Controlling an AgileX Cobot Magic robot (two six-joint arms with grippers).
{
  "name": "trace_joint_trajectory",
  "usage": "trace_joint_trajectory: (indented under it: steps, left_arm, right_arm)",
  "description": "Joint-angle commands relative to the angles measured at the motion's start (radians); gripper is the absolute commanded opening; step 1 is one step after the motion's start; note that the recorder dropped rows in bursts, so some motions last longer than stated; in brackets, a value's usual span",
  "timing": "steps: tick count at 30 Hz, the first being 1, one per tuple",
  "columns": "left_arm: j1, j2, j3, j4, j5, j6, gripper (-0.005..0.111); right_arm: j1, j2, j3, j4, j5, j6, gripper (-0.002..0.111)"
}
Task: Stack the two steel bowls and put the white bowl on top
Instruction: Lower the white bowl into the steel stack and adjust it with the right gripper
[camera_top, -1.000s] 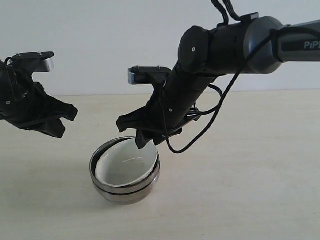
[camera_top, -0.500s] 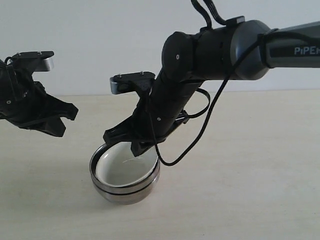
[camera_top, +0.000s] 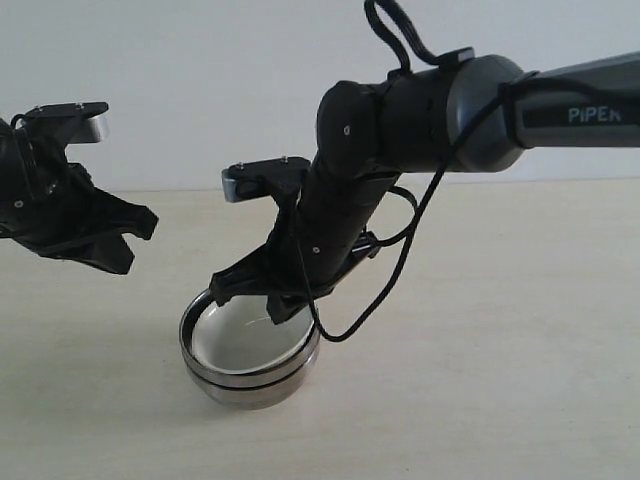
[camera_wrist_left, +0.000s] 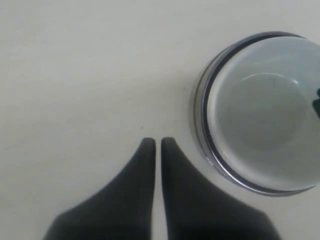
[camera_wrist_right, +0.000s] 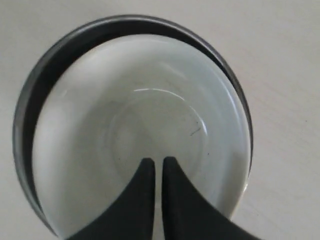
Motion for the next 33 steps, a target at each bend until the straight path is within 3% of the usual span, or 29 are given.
trace_joint_trajectory:
  steps: [1,33]
  left_arm:
    - [0.002,-0.002,0.003,-0.04,-0.005,0.032,0.004]
    - [0.002,-0.002,0.003,-0.059,-0.004,0.054,0.004]
  right_arm:
    - [-0.001,0.045,-0.002,-0.003,-0.001,0.005,0.0]
    - [-0.001,0.041,-0.004,0.107,-0.082,-0.059,0.0]
